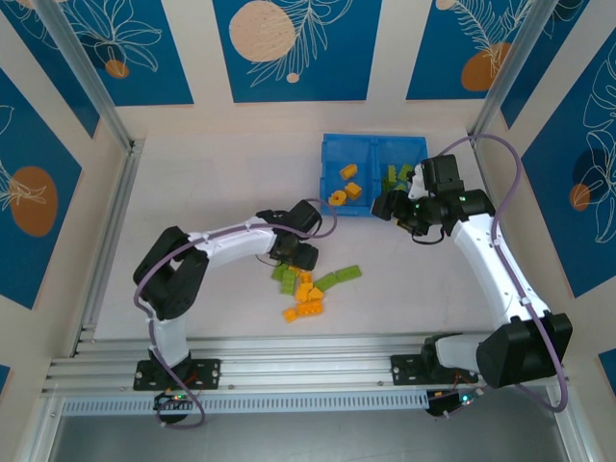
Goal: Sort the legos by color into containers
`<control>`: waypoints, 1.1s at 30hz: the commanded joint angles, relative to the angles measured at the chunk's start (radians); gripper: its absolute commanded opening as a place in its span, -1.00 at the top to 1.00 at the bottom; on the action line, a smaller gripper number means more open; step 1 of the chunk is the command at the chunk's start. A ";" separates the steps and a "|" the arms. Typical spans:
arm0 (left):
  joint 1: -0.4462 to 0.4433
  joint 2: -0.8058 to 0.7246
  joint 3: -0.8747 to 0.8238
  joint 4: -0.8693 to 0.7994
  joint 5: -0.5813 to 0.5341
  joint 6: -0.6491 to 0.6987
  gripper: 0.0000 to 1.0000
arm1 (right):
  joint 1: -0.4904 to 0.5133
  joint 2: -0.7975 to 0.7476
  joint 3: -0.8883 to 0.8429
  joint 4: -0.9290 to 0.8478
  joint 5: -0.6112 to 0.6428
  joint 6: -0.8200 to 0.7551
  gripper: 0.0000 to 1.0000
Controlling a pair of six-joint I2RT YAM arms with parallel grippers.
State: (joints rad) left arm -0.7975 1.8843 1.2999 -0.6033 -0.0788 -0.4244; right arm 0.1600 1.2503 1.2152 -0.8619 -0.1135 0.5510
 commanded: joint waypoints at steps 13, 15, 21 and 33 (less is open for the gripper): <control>-0.009 0.077 0.004 -0.012 0.076 0.144 0.23 | 0.004 -0.021 0.007 -0.094 -0.189 0.022 -0.35; -0.008 0.064 0.001 -0.008 0.080 0.145 0.29 | 0.004 -0.020 0.005 -0.101 -0.208 0.023 -0.35; -0.009 -0.048 0.059 -0.035 0.113 0.135 0.32 | 0.007 -0.031 0.016 -0.093 -0.226 0.053 -0.36; -0.017 0.020 0.495 0.000 -0.026 0.177 0.34 | 0.001 -0.151 -0.005 -0.019 -0.079 0.168 -0.36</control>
State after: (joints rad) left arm -0.8093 1.8263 1.6939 -0.6292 -0.0242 -0.2787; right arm 0.1638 1.1572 1.2232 -0.9150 -0.2443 0.6567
